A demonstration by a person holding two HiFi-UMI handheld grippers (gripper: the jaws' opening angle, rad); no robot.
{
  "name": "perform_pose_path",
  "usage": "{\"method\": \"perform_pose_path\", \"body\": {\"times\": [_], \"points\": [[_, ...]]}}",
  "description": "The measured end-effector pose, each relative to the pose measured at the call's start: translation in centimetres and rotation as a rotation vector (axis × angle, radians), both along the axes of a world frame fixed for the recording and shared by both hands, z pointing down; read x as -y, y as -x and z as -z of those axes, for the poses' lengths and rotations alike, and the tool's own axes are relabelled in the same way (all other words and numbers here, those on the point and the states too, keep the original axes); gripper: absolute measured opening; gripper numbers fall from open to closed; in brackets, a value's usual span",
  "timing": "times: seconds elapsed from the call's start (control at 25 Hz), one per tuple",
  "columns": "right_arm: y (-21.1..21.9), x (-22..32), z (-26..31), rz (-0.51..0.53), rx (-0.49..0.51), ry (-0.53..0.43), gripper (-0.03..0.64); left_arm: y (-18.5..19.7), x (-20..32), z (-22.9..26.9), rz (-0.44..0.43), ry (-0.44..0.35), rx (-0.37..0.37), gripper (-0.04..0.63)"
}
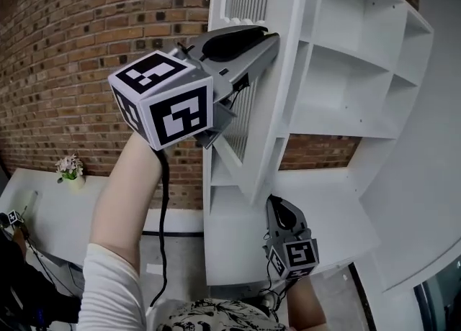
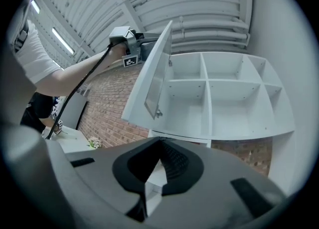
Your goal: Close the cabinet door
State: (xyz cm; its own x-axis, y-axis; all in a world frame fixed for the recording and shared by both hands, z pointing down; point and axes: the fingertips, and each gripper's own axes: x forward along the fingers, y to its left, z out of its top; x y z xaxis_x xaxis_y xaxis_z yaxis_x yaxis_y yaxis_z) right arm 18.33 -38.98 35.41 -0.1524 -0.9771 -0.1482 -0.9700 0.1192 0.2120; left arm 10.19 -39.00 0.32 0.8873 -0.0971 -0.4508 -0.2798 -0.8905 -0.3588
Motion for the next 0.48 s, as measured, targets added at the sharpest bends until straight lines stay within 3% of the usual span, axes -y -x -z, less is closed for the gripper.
{"method": "perform_pose_path", "body": {"times": [0.36, 0.48], "points": [[-8.2, 1.6, 2.0, -0.037, 0.02, -0.043, 0.006, -7.4, 0.9, 0.0, 0.094, -0.085, 0.008, 0.103], [-10.7, 2.5, 3.8, -0.033, 0.031, -0.069, 0.006, -10.1, 1.9, 0.1, 0.109, -0.071, 0.019, 0.101]]}}
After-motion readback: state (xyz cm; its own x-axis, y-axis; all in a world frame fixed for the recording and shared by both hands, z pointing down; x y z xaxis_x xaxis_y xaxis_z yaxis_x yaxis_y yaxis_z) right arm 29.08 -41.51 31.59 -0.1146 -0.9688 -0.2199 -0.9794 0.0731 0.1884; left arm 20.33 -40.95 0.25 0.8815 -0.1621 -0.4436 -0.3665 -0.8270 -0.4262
